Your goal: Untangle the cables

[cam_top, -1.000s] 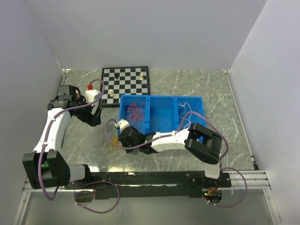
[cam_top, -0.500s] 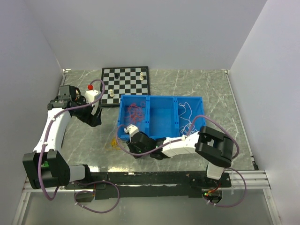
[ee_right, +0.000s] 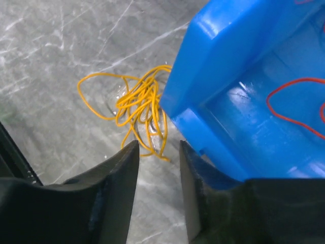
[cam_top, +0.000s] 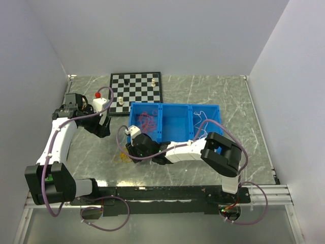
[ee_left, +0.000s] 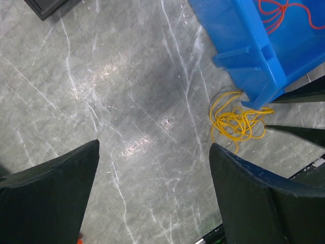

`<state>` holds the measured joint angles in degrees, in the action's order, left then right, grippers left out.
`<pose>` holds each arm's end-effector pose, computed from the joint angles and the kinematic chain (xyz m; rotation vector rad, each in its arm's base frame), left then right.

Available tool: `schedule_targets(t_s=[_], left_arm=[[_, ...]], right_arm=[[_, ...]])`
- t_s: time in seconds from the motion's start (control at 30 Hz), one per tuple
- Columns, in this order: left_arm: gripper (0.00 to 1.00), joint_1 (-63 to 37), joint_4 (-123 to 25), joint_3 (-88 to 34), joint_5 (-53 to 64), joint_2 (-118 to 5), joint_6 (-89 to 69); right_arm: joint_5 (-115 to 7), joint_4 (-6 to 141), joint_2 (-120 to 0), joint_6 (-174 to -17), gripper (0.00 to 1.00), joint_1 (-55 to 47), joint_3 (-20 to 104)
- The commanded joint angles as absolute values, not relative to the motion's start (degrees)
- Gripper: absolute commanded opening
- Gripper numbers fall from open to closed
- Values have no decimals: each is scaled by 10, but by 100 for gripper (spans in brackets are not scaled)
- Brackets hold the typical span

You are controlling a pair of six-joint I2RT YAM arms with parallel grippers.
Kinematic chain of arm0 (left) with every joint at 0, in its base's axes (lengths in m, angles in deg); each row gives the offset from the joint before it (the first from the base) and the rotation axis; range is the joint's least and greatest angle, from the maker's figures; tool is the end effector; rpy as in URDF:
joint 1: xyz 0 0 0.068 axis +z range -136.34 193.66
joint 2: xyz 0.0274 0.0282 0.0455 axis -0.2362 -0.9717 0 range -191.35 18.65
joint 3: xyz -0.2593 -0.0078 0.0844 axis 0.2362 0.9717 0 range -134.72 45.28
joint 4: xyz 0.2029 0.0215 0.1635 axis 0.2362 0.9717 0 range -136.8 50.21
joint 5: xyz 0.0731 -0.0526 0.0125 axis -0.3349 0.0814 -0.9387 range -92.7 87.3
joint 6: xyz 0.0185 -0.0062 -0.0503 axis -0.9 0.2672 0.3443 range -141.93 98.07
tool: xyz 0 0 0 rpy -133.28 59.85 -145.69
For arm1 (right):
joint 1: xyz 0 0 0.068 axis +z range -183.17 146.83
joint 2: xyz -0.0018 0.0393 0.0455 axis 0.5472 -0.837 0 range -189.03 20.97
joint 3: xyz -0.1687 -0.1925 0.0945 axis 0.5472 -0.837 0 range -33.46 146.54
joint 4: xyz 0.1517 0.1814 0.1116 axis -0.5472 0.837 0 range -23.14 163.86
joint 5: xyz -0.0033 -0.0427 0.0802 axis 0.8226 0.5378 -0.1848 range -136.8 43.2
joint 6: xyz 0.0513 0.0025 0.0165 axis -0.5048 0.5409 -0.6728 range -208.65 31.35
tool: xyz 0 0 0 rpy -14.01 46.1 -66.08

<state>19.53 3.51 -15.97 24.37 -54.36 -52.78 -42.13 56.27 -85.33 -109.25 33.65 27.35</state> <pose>0.2448 0.0089 0.2814 0.6900 2.4197 -0.3770 0.1595 0.3652 0.1716 -0.8522 2.1205 0.7563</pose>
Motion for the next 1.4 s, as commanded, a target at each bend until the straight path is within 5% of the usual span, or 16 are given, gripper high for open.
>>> schedule_targets(t_s=[0.0, 0.2, 0.57, 0.93, 1.37], left_arm=[[93, 196, 22, -155, 245, -531, -537], [93, 196, 28, -160, 251, -525, -546], [88, 140, 107, -152, 252, -500, -618], [86, -110, 141, -98, 221, -475, -614], [94, -168, -3, 12, 213, -465, -528]], right_arm=[[-427, 553, -876, -1097, 34, 323, 303], [-437, 553, -855, -1106, 1, 329, 274], [-378, 543, -684, -1170, 0, 410, 69], [-327, 545, -656, -1205, 0, 429, 57], [-283, 462, -627, -1260, 0, 430, -16]])
